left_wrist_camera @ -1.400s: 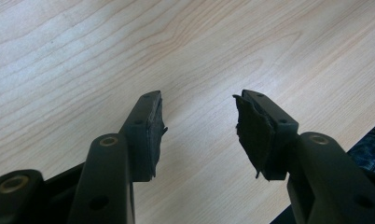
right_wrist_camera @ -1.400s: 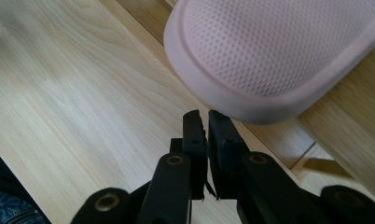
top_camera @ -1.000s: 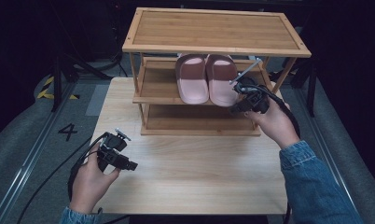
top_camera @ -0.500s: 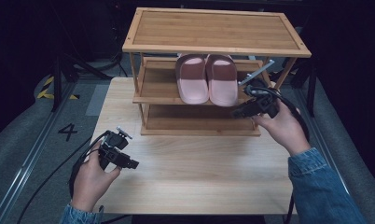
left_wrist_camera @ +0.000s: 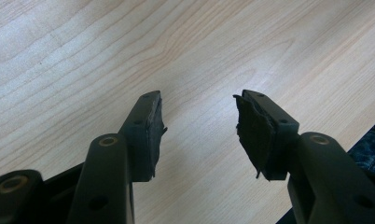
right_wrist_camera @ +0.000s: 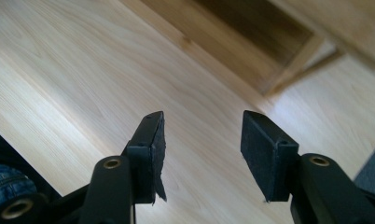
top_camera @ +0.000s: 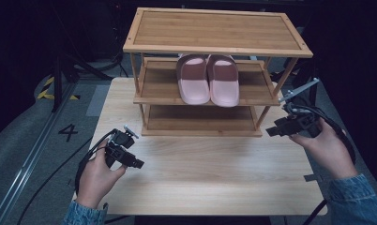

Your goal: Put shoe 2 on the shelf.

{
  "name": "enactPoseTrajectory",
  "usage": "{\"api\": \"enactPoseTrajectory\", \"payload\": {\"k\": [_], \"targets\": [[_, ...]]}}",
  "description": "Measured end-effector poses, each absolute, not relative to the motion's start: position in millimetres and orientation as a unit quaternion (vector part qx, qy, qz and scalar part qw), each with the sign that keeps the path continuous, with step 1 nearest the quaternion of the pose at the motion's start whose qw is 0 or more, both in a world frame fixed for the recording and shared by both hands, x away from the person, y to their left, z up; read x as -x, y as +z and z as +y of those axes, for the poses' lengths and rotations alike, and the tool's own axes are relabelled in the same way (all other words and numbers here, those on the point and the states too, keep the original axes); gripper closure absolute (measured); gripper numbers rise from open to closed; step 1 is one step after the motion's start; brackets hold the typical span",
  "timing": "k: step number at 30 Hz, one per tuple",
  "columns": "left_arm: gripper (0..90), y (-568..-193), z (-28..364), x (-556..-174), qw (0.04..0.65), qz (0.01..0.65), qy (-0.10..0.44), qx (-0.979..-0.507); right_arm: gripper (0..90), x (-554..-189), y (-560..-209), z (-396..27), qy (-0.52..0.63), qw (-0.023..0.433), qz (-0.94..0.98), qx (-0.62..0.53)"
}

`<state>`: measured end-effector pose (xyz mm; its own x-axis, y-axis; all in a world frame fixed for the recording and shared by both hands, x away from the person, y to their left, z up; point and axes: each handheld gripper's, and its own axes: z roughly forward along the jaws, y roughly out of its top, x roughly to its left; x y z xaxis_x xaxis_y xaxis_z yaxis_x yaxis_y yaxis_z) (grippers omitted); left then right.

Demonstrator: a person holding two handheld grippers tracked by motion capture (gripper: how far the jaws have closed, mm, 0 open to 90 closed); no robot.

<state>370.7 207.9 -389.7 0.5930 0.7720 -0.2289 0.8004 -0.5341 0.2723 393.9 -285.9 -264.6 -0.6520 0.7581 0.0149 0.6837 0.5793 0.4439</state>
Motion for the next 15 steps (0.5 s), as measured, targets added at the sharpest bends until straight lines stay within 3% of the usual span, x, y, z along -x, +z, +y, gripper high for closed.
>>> {"api": "enactPoseTrajectory", "payload": {"k": [7,15], "targets": [[50.2,-393.5,208.2,-371.8,0.173,0.452,-0.045,-0.874,44.2,-384.8,-286.8,-320.7,0.202,0.083,0.876,-0.429],[49.6,-397.9,208.8,-372.9,0.169,0.455,-0.045,-0.873,39.9,-380.9,-335.2,-349.3,0.178,0.067,0.874,-0.447]]}}
